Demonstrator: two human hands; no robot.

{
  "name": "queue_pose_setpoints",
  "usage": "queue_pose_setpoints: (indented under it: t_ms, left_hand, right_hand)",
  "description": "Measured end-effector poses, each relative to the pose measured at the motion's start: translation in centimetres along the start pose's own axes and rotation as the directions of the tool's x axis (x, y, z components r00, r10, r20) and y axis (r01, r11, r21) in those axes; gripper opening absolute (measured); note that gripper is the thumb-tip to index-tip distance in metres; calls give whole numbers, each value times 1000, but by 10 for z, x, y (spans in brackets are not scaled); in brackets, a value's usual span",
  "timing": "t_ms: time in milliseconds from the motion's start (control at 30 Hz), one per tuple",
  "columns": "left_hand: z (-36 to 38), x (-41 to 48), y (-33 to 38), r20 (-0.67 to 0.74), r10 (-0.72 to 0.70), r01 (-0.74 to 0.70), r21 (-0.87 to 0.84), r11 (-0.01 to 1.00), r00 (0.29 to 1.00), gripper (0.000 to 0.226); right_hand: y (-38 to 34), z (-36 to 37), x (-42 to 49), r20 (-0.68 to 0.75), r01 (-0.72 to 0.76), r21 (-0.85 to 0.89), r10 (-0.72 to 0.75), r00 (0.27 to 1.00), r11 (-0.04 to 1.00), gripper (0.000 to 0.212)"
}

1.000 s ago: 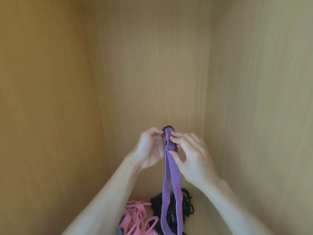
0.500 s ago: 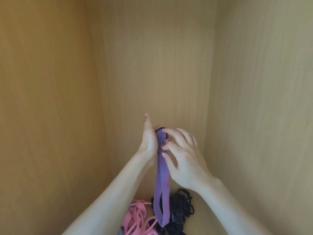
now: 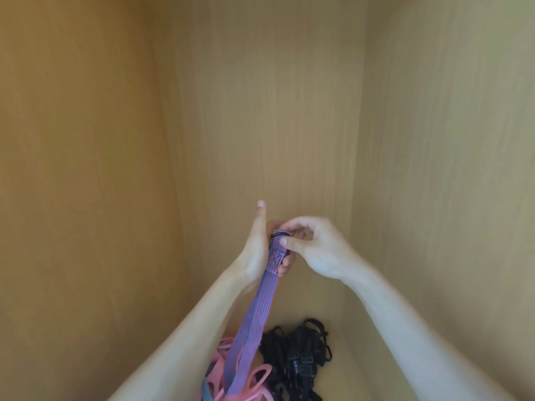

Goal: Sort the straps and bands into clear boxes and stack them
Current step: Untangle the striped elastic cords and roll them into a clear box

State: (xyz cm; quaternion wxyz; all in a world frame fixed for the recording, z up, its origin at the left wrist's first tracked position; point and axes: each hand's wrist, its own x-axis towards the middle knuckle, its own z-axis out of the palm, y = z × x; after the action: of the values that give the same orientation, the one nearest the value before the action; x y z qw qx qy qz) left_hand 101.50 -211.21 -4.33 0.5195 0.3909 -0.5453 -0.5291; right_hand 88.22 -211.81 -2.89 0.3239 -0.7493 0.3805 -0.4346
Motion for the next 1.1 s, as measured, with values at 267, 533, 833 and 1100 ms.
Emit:
queue_pose_setpoints:
  t_ms: [267, 533, 833, 1100]
  left_hand:
    - [-17, -19, -23, 144, -1, -9, 65, 998, 990, 45]
    - [-19, -15, -38, 104, -71, 67, 40, 997, 992, 42]
    - [-9, -22, -39, 81, 15, -32, 205, 978, 997, 30]
    - [-15, -17, -49, -94, 135, -70, 505, 860, 986, 27]
  right_hand:
    - [0, -19, 8, -49, -27, 65, 30, 998, 998, 14]
    - [-3, -22, 15, -60, -14, 53, 18, 998, 998, 22]
    - [-2, -20, 15, -30, -47, -68, 45, 999, 997, 16]
    - [3, -5, 10, 14, -48, -151, 51, 999, 987, 22]
